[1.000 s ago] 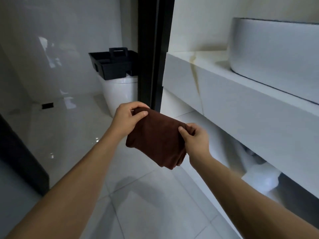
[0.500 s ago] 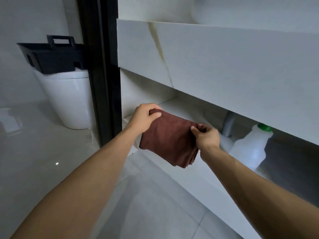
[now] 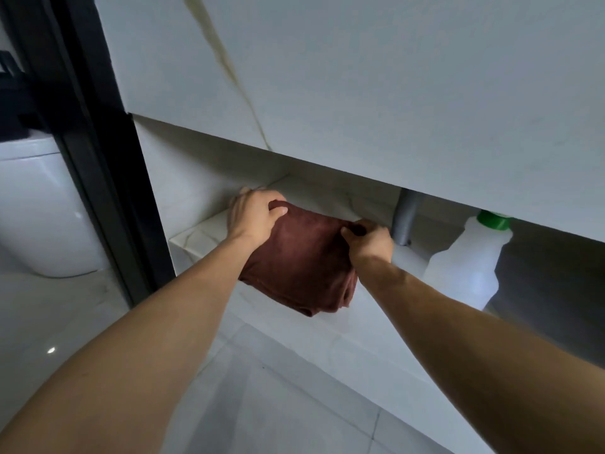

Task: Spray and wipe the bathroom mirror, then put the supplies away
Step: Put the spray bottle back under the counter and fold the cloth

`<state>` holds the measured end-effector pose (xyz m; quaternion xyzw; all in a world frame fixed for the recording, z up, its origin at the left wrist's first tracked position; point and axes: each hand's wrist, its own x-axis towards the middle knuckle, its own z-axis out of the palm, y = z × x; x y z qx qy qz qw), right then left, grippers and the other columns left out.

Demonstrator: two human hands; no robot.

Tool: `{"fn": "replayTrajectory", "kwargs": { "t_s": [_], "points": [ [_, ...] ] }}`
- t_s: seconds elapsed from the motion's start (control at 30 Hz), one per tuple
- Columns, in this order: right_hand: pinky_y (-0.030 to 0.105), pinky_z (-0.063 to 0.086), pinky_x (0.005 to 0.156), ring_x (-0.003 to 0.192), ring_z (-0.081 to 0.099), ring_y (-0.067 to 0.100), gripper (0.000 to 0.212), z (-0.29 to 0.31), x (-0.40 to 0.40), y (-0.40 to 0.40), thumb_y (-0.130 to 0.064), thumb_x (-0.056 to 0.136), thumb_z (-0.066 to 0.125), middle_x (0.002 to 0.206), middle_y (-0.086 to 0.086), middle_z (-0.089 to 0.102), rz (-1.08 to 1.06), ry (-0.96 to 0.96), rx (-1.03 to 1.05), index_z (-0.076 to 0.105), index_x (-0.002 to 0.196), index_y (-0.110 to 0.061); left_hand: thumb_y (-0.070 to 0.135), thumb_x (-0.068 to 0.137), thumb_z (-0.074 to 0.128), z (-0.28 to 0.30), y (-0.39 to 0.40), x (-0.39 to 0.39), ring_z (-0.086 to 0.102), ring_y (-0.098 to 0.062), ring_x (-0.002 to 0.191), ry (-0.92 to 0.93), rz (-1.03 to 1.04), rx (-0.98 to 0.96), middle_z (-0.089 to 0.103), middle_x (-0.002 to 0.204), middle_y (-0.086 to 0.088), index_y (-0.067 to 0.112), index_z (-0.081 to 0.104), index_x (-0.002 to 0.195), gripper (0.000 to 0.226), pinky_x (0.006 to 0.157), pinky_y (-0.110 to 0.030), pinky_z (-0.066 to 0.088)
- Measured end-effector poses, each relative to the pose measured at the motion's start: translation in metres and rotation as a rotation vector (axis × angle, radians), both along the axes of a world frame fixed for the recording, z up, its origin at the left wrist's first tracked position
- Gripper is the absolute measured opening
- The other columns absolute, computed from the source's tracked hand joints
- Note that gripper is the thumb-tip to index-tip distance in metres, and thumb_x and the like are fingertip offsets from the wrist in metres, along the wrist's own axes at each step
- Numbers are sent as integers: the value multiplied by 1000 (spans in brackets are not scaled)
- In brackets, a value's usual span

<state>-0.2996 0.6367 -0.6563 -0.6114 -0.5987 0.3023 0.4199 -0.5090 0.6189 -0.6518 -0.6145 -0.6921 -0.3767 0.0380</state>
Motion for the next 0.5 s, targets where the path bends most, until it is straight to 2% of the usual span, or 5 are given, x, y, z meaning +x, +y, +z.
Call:
{"fn": "replayTrajectory", "kwargs": {
  "t_s": [0.17,0.3,0.37,0.43,0.5],
  "points": [
    [33,53,91,101,67,32,22,-14,4,18,-23,92,71,105,14,73,-52,-80,-31,74,107,-8,24,89,70,-12,26,17,63,-27,95,1,54,-34,61,110,-4,24,73,103,14,78,-35,51],
    [27,48,83,100,66,30,23,-19,5,25,-23,92,73,105,13,72,-67,-65,-49,73,108,-7,21,91,69,-25,36,25,63,-32,93,8,84,-68,60,108,-9,17,72,104,14,73,-31,45],
    [25,46,83,102,65,29,22,-21,5,27,-22,92,71,107,12,71,-71,-58,-54,72,110,-9,18,90,69,-30,37,24,63,-32,92,-32,79,-75,58,109,-9,15,71,106,16,75,-31,46],
    [25,45,87,108,63,27,23,-23,4,26,-21,93,68,115,10,69,-88,-68,-51,68,115,-13,13,90,69,-38,33,21,64,-29,93,-85,31,-67,56,116,-8,14,66,116,26,84,-35,52],
    [31,48,99,117,60,28,31,-27,3,23,-23,92,69,125,8,64,-97,-160,17,63,122,-17,13,87,71,-49,27,17,66,-27,93,-63,-74,-39,53,121,-7,13,61,120,35,89,-42,55]
  ]
}}
